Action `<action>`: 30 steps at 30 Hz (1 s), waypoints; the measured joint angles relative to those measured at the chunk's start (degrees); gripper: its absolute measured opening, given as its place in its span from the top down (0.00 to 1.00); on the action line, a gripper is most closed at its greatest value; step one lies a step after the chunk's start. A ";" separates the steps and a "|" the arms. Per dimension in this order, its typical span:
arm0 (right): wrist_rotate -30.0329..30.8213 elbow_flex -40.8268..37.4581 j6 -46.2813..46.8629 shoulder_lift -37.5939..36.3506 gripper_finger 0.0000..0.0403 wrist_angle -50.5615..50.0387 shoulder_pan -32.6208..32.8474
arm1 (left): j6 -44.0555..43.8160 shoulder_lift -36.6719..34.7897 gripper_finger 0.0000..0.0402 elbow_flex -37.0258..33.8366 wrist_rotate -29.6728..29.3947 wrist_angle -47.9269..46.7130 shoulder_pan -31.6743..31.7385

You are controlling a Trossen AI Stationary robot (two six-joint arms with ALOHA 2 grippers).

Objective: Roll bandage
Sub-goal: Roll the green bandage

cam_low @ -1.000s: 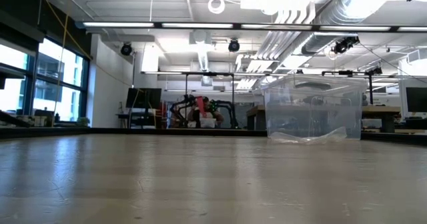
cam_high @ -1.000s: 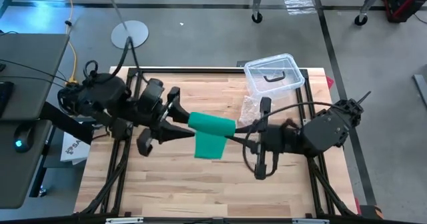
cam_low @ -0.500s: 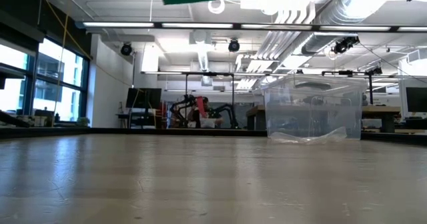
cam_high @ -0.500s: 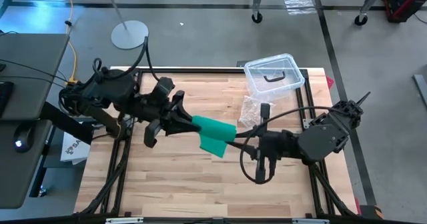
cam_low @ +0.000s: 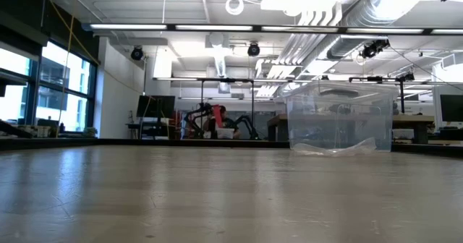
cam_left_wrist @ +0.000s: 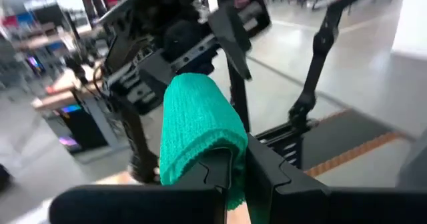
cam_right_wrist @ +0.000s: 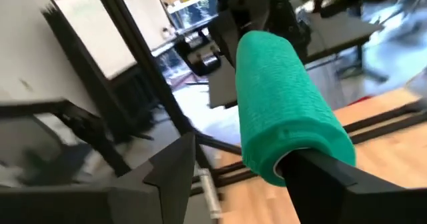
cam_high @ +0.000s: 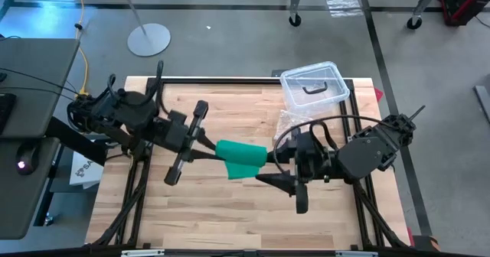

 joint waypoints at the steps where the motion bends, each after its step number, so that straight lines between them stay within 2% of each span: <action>1: -0.57 0.00 1.42 -0.03 0.50 0.38 -0.19 | 1.55 0.04 0.95 0.00 -0.62 -0.17 -0.36; 5: -0.62 0.00 1.55 -0.04 0.53 2.48 -0.24 | 3.00 0.01 0.91 0.00 -1.66 -0.24 -1.15; 8: -0.38 0.00 0.38 -0.08 0.60 2.58 -0.48 | -0.19 0.01 0.89 -0.01 -1.64 0.00 -1.15; 13: -0.16 0.01 -4.36 -0.19 0.80 2.28 -0.85 | -9.71 0.04 0.85 -0.04 -1.64 1.36 -0.98; 17: 0.32 0.11 -12.08 -0.21 0.96 -0.88 -0.84 | -18.14 -0.05 0.79 -0.13 -1.74 1.36 -0.93; 26: 9.25 0.11 -46.21 0.47 0.93 -10.56 0.95 | -42.57 -1.03 0.65 -0.22 0.35 2.25 1.93; 28: 9.60 0.11 -51.35 0.57 0.93 -10.63 1.33 | -46.17 -1.06 0.65 -0.22 0.64 2.53 2.69; 30: 9.73 0.11 -52.66 0.58 0.94 -10.87 1.42 | -48.77 -0.82 0.65 -0.21 0.74 2.60 3.27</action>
